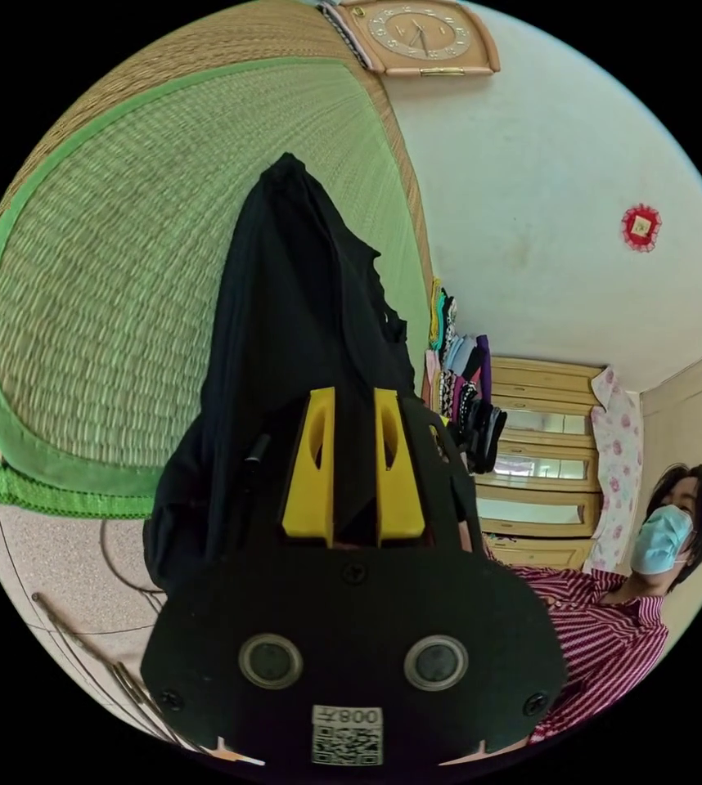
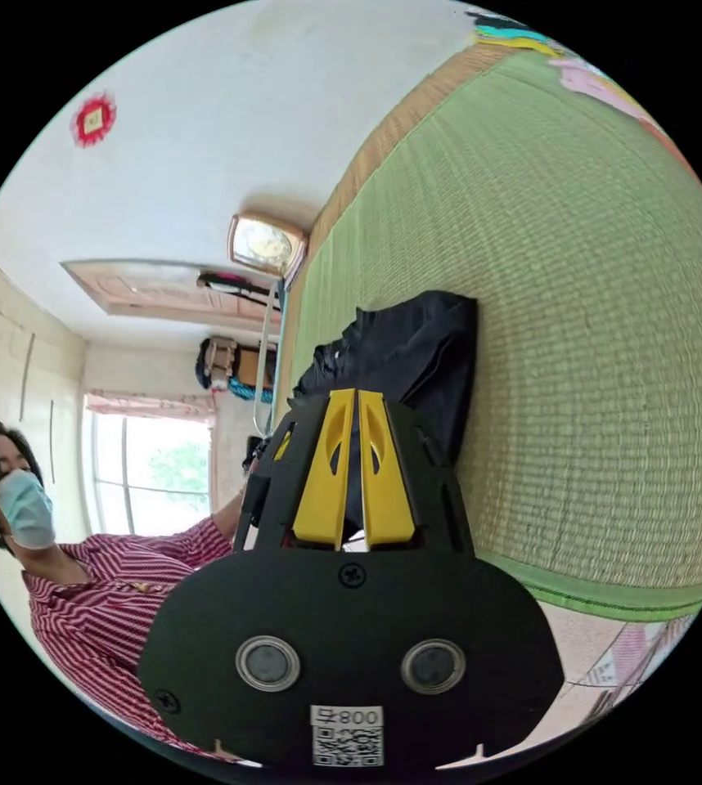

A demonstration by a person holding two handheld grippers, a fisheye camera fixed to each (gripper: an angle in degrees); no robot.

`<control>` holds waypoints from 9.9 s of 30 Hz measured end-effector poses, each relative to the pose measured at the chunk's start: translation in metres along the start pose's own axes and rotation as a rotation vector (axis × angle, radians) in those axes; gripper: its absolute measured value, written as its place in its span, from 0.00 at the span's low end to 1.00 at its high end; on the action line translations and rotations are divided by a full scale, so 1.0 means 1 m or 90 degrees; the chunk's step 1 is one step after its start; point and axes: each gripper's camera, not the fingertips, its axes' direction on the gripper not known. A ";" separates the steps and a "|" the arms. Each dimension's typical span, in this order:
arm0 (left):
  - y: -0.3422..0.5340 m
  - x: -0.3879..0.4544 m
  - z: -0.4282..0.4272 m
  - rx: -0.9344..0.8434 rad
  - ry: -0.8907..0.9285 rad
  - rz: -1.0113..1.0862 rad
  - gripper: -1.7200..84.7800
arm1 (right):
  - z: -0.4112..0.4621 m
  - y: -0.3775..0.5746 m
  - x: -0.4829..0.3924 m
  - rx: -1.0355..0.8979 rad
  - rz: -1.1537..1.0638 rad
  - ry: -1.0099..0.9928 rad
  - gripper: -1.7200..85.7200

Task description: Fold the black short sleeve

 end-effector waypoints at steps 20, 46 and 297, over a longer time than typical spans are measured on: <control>-0.030 0.047 0.019 -0.044 0.005 -0.019 0.10 | 0.059 -0.025 -0.029 -0.108 0.039 0.020 0.10; -0.070 0.102 -0.001 0.018 0.069 0.022 0.02 | 0.054 -0.096 -0.113 -0.131 -0.034 0.008 0.04; 0.592 0.751 0.070 -0.386 -0.351 0.655 0.03 | 0.049 0.007 0.091 -0.012 0.092 0.000 0.12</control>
